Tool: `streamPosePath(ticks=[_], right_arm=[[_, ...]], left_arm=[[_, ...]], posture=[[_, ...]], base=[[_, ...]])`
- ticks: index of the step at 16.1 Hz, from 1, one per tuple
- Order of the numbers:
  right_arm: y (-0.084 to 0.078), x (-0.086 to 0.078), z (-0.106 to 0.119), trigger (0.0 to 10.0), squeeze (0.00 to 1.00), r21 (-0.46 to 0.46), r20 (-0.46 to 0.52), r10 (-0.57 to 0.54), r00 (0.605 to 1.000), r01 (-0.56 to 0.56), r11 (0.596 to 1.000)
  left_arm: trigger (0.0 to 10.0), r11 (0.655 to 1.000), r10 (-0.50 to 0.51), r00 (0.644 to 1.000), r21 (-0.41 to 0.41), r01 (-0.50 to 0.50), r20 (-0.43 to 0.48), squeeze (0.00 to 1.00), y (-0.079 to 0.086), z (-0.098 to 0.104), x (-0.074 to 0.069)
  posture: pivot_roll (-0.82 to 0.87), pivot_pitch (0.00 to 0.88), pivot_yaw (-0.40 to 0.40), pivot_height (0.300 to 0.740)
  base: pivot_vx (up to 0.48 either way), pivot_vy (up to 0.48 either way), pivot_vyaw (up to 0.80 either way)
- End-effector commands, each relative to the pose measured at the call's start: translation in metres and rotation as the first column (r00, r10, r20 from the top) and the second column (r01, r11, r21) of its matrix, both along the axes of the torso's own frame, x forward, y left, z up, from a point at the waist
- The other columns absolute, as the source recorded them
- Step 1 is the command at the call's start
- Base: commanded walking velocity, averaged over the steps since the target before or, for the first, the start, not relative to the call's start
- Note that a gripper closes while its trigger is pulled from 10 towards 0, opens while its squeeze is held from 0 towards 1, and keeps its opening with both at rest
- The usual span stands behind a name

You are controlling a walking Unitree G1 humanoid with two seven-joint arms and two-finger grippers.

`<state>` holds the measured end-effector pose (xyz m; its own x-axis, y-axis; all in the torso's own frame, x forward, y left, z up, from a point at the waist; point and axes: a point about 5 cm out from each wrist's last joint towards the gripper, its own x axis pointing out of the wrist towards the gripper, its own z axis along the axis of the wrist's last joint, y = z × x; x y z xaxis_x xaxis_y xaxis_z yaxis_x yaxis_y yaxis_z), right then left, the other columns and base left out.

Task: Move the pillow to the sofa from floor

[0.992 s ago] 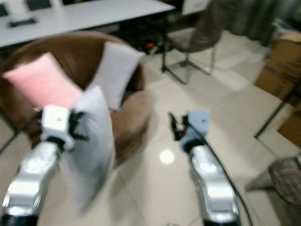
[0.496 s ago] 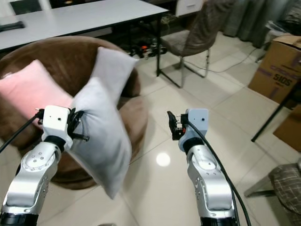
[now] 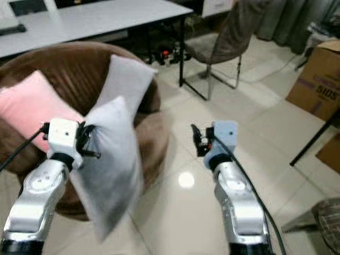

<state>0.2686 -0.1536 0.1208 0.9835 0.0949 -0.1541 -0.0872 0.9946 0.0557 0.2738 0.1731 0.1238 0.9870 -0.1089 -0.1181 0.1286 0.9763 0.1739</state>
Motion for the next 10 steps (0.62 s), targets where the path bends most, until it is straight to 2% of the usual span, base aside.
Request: streamPosePath(ticks=[1,2,4,9,10], right_arm=[[-0.0001,0.0021,0.0049,10.0,0.0,0.003,0.023,0.003,1.0,-0.003,1.0],[0.0021,0.0024,0.0056,10.0,0.0,-0.009,0.026,0.028,0.999,-0.028,1.0],[0.007,0.0027,0.0065,10.0,0.0,-0.042,0.03,0.068,0.997,-0.067,0.997],[0.0063,0.0036,0.0065,10.0,0.0,-0.044,0.032,0.07,0.997,-0.069,0.997],[0.0035,0.0039,0.0056,10.0,0.0,-0.036,0.031,0.044,0.999,-0.043,0.998]], left_arm=[[10.0,1.0,-0.009,0.997,0.011,0.008,0.08,0.0,0.0002,0.0175,0.0036],[10.0,1.0,-0.009,0.997,0.011,0.008,0.08,0.0,0.0003,0.0176,0.0036],[10.0,1.0,-0.007,0.997,0.011,0.007,0.081,0.0,0.0007,0.0176,0.0034],[10.0,1.0,-0.005,0.997,0.012,0.004,0.083,0.0,0.0006,0.0179,0.0035],[10.0,1.0,-0.005,0.997,0.012,0.004,0.083,0.0,0.0007,0.0179,0.0036]], posture=[[0.03,0.0,0.043,0.74],[0.03,0.0,0.043,0.74],[0.03,0.0,0.041,0.74],[0.03,0.0,0.041,0.74],[0.03,0.0,0.041,0.74]], base=[[0.356,0.0,0.0],[0.356,0.0,0.0],[0.36,0.0,0.61],[0.358,0.0,0.8],[0.36,0.0,0.0]])
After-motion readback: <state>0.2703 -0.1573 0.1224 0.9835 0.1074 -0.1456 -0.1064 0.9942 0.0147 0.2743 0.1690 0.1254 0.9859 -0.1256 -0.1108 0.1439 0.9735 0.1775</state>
